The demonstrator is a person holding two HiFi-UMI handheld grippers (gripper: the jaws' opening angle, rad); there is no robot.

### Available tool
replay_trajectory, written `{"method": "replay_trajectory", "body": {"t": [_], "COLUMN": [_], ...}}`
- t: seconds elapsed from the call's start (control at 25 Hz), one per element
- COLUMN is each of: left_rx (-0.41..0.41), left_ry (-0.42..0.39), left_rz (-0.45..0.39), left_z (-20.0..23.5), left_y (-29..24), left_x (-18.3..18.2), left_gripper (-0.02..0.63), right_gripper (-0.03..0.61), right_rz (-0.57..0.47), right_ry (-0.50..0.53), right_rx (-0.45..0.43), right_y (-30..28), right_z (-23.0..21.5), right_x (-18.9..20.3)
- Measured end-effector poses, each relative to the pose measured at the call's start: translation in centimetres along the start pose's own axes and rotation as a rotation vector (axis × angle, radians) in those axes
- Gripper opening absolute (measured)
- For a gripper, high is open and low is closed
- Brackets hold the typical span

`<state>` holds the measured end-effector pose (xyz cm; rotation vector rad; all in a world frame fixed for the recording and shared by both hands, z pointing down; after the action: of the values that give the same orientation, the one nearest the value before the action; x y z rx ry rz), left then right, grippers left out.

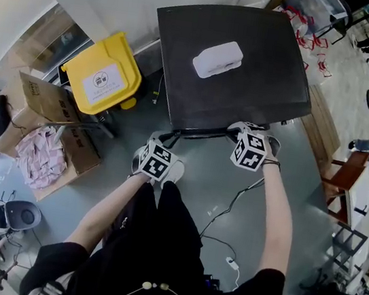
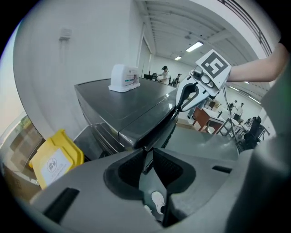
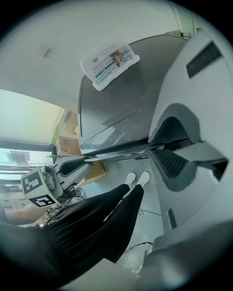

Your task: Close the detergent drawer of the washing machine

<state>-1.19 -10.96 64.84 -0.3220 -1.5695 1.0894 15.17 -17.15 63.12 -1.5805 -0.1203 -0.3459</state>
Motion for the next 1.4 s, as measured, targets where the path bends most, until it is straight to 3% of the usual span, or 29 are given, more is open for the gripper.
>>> {"method": "replay_trajectory", "body": {"t": [0.2,0.36,0.76,0.92,1.16,1.24,1.4], "left_rx": [-0.021,-0.015,0.041,0.029,-0.015,-0.067,-0.13], "left_ry": [0.043,0.094,0.194,0.274,0.418,0.385,0.218], "left_rz": [-0.019,-0.029,-0.012,-0.013,-0.01,-0.012,-0.066], "left_z": [0.1,0.3,0.2,0.2,0.6,0.8,1.0], "left_y": [-0.1,-0.2,-0.5,-0.9,-0.7,-0.4,0.5], "left_x": [0.6,0.6,0.2,0.1,0.5,0.5,0.1], "left_gripper": [0.052,0.051,0.058,0.074,0.078,0.078,0.098], "right_gripper": [0.052,0.058,0.102,0.154,0.156,0.156,0.161], "right_rz": [0.001,-0.01,-0.049,-0.069,-0.101,-0.105,-0.115], "right_ry": [0.004,-0.006,-0.066,-0.091,-0.125,-0.136,-0.171], "right_rx": [0.049,0.141,0.32,0.346,0.383,0.392,0.398], "right_y": [0.0,0.0,0.3,0.2,0.1,0.1,0.0], "right_z": [0.1,0.2,0.1,-0.4,-0.8,-0.9,-1.0], "right_x": [0.2,0.1,0.1,0.1,-0.1,-0.1,-0.2]}}
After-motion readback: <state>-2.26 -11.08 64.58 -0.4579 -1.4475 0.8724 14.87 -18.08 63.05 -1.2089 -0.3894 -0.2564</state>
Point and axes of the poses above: the fingertips, and each gripper's own axes: y backward along the fingers, z to its left, x out of its underside, the point moved 2 cm from there along y, backward along the fingers, and after that the axes turned 7 degrees about -x, right-handed, at the moved point
